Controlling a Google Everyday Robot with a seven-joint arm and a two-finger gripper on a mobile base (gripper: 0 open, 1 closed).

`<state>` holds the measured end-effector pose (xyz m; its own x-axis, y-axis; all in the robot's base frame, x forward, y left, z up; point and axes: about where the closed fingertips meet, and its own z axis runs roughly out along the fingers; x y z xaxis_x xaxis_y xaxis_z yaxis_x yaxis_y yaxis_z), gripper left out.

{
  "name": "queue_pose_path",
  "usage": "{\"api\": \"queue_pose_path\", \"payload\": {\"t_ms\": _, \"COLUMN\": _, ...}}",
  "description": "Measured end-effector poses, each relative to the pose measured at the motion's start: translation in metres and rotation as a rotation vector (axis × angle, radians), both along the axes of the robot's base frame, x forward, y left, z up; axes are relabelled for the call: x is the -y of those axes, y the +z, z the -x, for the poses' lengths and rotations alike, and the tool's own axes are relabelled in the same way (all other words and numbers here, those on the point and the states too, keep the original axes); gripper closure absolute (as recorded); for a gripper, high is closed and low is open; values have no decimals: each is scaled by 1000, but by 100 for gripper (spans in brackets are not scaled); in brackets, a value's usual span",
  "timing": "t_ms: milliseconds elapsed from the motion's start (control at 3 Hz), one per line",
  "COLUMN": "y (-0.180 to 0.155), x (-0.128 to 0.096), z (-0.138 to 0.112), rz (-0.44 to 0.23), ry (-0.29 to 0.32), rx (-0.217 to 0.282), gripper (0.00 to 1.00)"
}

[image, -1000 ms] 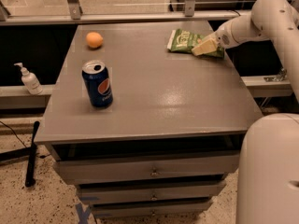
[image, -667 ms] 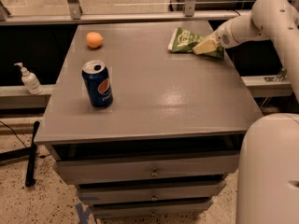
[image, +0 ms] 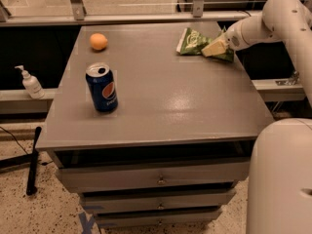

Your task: Move green jalapeno chip bag near pepsi can

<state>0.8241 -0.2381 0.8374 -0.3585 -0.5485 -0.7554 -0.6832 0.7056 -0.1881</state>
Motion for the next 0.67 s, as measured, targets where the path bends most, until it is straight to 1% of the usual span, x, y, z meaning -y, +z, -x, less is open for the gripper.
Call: {"api": "queue_pose_path", "payload": {"t_ms": 667, "y": 0, "x": 0, "z": 0, "rz": 0, "ry": 0, "rx": 0, "gripper": 100}}
